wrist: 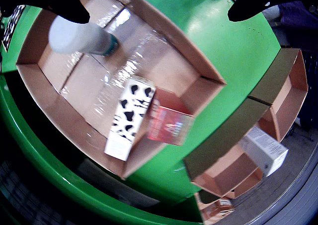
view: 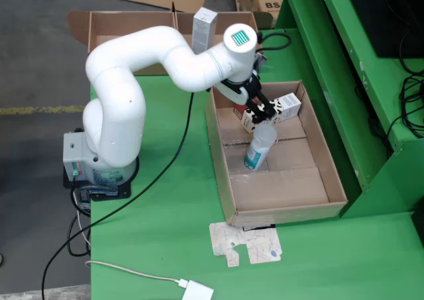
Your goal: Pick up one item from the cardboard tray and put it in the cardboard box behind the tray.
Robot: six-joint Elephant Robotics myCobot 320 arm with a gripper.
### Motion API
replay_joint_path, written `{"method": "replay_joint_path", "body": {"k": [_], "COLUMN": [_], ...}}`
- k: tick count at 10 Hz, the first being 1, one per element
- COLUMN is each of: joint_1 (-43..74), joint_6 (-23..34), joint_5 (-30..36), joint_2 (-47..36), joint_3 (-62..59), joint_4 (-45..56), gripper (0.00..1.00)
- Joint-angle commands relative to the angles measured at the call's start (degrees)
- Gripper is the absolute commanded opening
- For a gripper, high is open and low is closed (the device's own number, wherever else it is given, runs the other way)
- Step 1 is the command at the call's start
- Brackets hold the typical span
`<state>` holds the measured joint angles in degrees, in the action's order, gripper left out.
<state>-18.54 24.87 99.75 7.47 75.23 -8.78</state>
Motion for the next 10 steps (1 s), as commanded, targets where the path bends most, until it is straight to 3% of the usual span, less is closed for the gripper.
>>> {"method": "replay_joint_path", "body": {"k": [1,4,10], "joint_1": [22.89,24.23,24.89], "joint_6": [1.74,2.03,2.03], "joint_5": [0.67,-0.65,-1.08], "joint_2": [11.59,14.98,14.19], "joint_3": [-19.09,-26.54,-26.02], "joint_4": [2.42,6.0,6.46], "gripper": [1.0,1.0,1.0]}}
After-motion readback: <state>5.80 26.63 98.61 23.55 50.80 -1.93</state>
